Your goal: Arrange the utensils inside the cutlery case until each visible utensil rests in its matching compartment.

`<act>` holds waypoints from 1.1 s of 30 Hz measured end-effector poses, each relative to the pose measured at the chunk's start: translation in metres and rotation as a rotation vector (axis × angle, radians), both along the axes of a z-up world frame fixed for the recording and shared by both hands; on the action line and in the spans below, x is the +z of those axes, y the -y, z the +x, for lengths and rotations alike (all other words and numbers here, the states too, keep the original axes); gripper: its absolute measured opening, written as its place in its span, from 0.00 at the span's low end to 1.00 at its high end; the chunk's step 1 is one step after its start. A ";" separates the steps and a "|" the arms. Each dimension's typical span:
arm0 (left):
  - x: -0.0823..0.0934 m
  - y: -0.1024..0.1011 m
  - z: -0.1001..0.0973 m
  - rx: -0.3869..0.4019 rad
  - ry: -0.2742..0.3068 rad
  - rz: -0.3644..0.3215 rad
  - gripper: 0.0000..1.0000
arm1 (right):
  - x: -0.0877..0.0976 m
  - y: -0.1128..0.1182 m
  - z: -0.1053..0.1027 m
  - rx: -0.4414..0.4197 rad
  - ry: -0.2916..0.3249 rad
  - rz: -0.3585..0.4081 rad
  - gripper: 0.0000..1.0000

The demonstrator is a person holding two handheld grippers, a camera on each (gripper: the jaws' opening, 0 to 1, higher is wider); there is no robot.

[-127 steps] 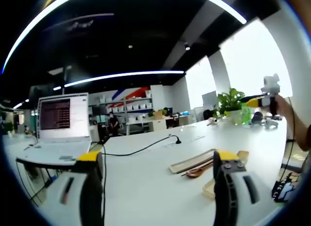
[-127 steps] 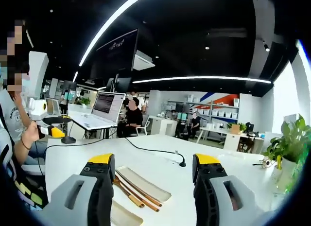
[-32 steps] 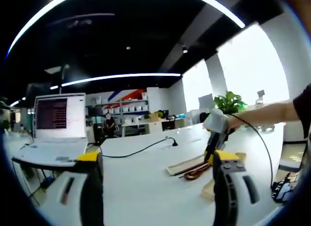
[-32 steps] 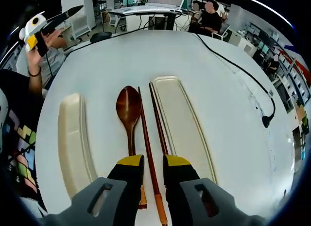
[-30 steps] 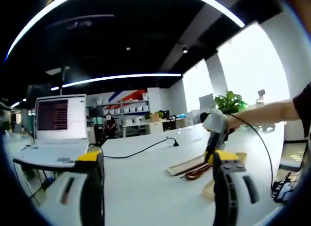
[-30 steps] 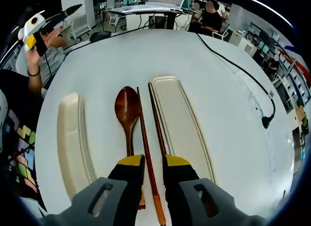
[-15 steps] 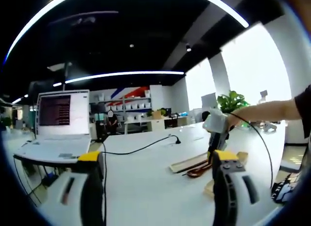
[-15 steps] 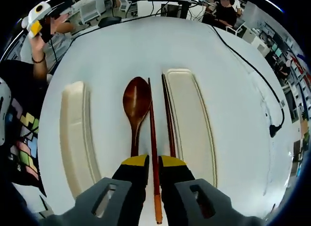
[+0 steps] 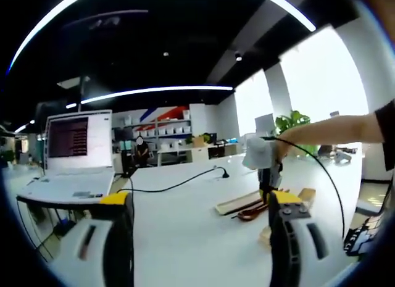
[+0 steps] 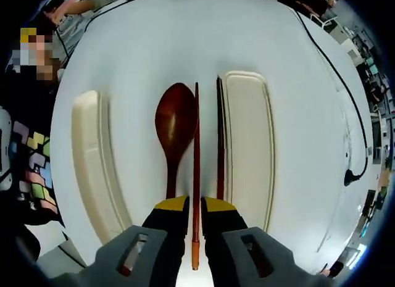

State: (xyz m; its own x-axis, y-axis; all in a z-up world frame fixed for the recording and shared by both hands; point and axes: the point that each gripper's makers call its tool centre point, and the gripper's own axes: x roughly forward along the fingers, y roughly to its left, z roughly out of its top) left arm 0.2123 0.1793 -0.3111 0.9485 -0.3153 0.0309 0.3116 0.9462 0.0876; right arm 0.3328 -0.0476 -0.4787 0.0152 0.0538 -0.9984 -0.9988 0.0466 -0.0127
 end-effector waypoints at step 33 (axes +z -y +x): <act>0.005 -0.002 0.000 -0.013 0.017 -0.010 0.95 | 0.019 0.005 -0.002 -0.052 0.003 -0.007 0.01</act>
State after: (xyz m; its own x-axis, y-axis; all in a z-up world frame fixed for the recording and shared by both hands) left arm 0.2124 0.1814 -0.3064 0.9438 -0.3267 0.0505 0.3220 0.9431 0.0836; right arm 0.3313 -0.0524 -0.4598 0.0213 0.0461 -0.9987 -0.9950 0.0983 -0.0167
